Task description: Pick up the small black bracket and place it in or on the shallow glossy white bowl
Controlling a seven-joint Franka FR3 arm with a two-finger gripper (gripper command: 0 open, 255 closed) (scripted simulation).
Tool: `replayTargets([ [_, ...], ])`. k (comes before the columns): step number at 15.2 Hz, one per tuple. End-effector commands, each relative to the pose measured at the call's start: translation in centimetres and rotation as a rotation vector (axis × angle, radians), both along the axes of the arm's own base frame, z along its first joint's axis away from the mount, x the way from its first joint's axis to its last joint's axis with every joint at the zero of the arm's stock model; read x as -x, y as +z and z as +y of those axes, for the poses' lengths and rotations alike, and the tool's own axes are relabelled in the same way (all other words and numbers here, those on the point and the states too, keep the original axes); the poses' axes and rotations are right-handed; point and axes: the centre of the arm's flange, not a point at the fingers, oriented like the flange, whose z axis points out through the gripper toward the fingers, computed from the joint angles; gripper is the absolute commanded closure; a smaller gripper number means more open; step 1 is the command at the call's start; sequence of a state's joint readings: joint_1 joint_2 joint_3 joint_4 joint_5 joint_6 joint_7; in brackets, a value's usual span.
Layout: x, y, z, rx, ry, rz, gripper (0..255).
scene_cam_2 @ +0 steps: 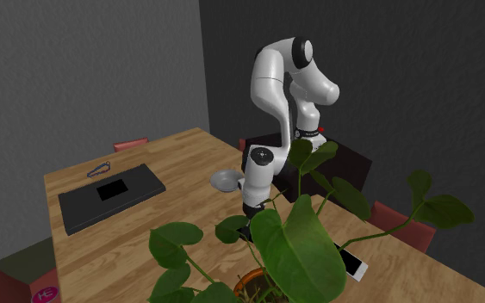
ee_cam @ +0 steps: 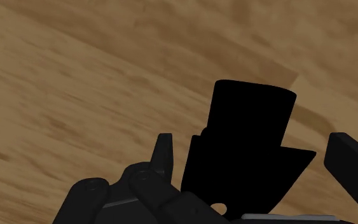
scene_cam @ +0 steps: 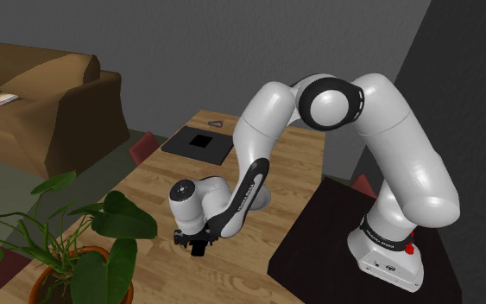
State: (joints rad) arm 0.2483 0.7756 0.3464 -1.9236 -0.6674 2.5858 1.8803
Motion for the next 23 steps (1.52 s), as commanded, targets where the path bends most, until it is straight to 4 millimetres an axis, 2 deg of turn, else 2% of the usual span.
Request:
replayTargets([
  [1,0.0,0.0,0.0,0.0,0.0,0.0,0],
  [3,0.0,0.0,0.0,0.0,0.0,0.0,0],
  [4,0.0,0.0,0.0,0.0,0.0,0.0,255],
  [13,0.0,0.0,0.0,0.0,0.0,0.0,255],
  [23,0.0,5.3,0.0,0.0,0.0,0.0,255],
])
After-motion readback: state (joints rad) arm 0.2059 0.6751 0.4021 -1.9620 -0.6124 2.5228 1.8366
